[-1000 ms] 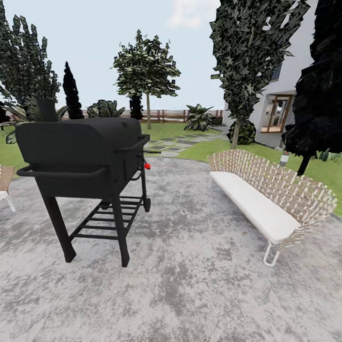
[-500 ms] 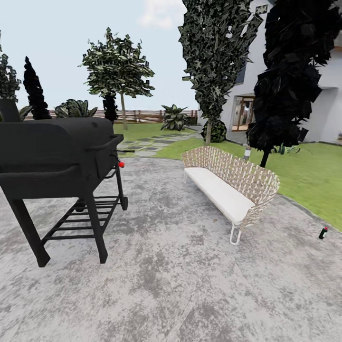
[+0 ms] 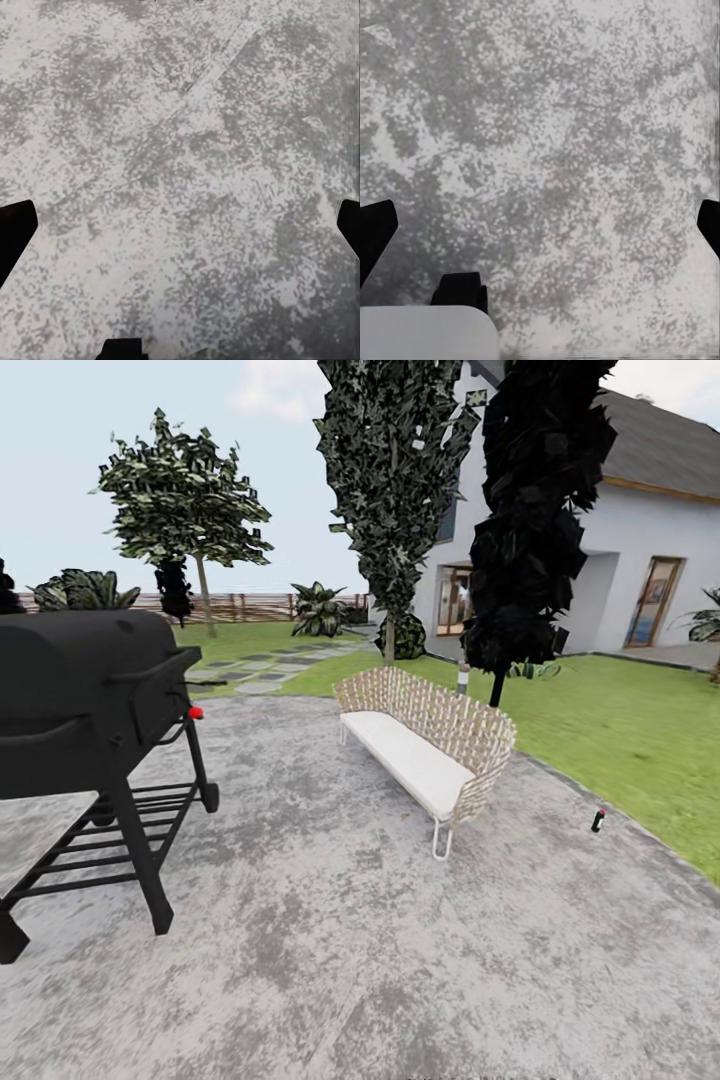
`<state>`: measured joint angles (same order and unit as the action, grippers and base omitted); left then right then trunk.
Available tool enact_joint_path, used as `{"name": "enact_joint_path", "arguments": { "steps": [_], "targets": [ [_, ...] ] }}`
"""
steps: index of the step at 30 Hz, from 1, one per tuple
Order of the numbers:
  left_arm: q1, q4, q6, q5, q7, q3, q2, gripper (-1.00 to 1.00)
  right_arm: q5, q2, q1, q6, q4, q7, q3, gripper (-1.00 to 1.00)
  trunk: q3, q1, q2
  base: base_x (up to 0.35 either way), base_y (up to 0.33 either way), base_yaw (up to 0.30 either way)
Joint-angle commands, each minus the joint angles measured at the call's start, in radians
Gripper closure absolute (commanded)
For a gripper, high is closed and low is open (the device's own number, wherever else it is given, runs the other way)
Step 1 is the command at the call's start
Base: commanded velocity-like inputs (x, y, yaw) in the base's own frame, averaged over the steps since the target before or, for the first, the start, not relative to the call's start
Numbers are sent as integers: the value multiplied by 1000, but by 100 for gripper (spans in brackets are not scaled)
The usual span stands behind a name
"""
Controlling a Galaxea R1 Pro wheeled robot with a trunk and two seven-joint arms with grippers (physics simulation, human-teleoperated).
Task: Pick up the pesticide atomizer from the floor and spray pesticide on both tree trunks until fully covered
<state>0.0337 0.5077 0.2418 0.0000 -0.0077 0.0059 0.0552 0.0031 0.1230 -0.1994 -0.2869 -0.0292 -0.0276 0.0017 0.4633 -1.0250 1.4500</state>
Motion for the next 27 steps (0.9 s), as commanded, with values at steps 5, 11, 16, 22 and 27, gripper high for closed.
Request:
{"name": "enact_joint_path", "arguments": {
  "steps": [5, 11, 16, 22, 27],
  "targets": [
    [0, 0, 0, 0, 0, 0, 0, -100, 0, 0, 0, 0, 1, 0, 0, -100, -2, 0, 0, -2, -5, -300],
    [0, 0, 0, 0, 0, 0, 0, -100, 0, 0, 0, 0, 11, 0, 0, -100, -4, 0, 0, 0, -1, -300],
    [0, 0, 0, 0, 0, 0, 0, -100, 0, 0, 0, 0, 12, 0, 0, -100, -6, 0, 0, 0, 0, -300],
    [0, 0, 1, 0, 0, 0, 0, -100, 0, 0, 0, 0, 13, 0, 0, -100, -8, 0, 0, 0, 0, -300],
    [0, 0, 0, 0, 0, 0, 0, -100, 0, 0, 0, -1, 13, 0, 0, -100, -10, 0, 0, 0, 0, -300]
  ]
}}
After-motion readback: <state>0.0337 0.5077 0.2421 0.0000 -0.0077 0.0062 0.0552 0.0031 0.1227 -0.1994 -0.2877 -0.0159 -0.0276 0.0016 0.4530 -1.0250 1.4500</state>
